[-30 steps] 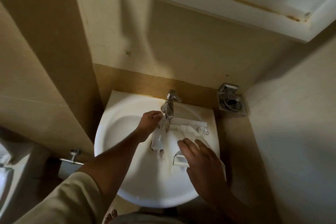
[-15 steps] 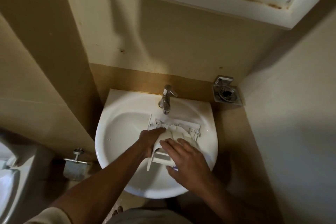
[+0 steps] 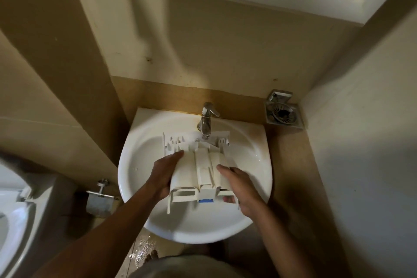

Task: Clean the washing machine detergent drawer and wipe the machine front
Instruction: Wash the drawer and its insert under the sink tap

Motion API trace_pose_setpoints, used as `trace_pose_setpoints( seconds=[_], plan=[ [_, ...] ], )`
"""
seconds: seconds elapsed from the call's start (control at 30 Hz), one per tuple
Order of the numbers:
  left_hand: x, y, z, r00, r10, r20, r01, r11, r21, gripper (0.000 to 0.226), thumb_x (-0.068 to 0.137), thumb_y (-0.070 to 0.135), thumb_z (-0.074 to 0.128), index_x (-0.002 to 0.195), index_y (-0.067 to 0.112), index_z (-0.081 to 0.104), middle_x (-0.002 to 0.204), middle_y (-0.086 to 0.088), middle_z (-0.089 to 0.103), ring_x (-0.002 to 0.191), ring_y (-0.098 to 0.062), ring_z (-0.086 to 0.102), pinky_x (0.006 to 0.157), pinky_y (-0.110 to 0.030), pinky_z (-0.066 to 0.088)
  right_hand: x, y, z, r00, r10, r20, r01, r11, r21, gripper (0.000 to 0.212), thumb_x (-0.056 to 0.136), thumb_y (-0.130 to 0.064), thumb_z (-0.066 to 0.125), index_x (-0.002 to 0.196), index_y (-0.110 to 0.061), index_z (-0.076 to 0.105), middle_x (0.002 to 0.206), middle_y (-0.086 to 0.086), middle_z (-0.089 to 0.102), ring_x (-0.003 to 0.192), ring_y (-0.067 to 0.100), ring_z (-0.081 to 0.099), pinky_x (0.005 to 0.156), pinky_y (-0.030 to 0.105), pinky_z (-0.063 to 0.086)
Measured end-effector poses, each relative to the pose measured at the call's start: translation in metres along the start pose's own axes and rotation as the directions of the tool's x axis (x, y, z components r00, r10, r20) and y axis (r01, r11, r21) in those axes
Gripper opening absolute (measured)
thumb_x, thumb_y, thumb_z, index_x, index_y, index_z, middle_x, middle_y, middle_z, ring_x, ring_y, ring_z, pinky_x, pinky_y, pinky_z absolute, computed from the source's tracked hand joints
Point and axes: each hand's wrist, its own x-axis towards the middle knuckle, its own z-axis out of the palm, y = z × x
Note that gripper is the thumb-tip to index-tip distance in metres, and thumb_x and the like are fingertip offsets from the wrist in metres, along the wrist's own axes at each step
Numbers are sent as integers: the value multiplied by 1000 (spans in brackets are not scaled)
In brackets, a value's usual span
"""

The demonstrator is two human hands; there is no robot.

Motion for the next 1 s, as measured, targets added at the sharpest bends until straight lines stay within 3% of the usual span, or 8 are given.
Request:
trace_pose_setpoints(
  seconds=[0.13,0.27,0.37,0.53,0.67,0.83,0.93,1.0],
  plan=[
    [1,-18,11,999,-9,50,5,996,88,38,95,34,64,122,7,65,108,-22,73,90,-35,72,67,-39,60,6,3,-14,984,-99,-148,88,993,-77,27,83,-44,67,100,-24,69,98,0,69,88,19,64,59,30,49],
    [0,-18,-16,989,-109,103,95,986,137,44,91,50,65,122,20,65,111,-22,73,100,-41,70,82,-48,59,11,6,14,969,-227,-95,210,963,-167,23,77,-38,71,95,-25,74,86,-8,76,80,12,71,68,32,57],
    [3,-19,-30,983,-81,166,59,990,129,40,90,44,68,125,25,64,116,-19,72,107,-42,68,89,-55,56,12,11,24,972,-225,-63,212,963,-164,23,79,-41,68,97,-28,71,87,-9,73,81,12,69,64,29,55],
    [7,-19,-17,997,72,30,-77,963,257,34,85,29,77,118,24,68,109,-14,75,96,-35,73,84,-53,60,15,31,21,999,-34,35,40,986,-164,37,83,-54,59,111,-29,60,109,-2,64,96,18,65,57,28,55],
    [3,-15,-23,993,116,-25,-103,946,308,34,82,33,78,114,26,70,104,-11,76,92,-34,73,84,-50,60,13,34,32,997,-68,24,71,981,-179,46,78,-60,58,113,-30,59,109,-1,65,94,20,66,53,26,50],
    [-2,5,-40,991,122,-62,-97,946,309,38,74,35,83,110,24,74,101,-13,76,92,-37,73,80,-45,60,11,27,44,989,-62,131,86,978,-188,60,75,-65,56,122,-27,56,110,2,65,84,23,72,55,28,57],
    [-5,5,-38,988,124,-89,-97,961,260,48,63,40,85,107,22,75,101,-14,76,92,-37,72,83,-47,59,12,20,43,989,-66,136,93,976,-197,61,75,-64,56,123,-28,56,115,0,62,92,22,68,55,27,56],
    [-8,3,-34,985,133,-107,-104,964,243,41,69,37,83,104,18,75,99,-15,76,90,-38,71,81,-46,59,13,18,41,988,-62,143,93,971,-220,58,78,-63,55,125,-28,54,116,-1,60,95,21,66,55,27,56]
  ],
)
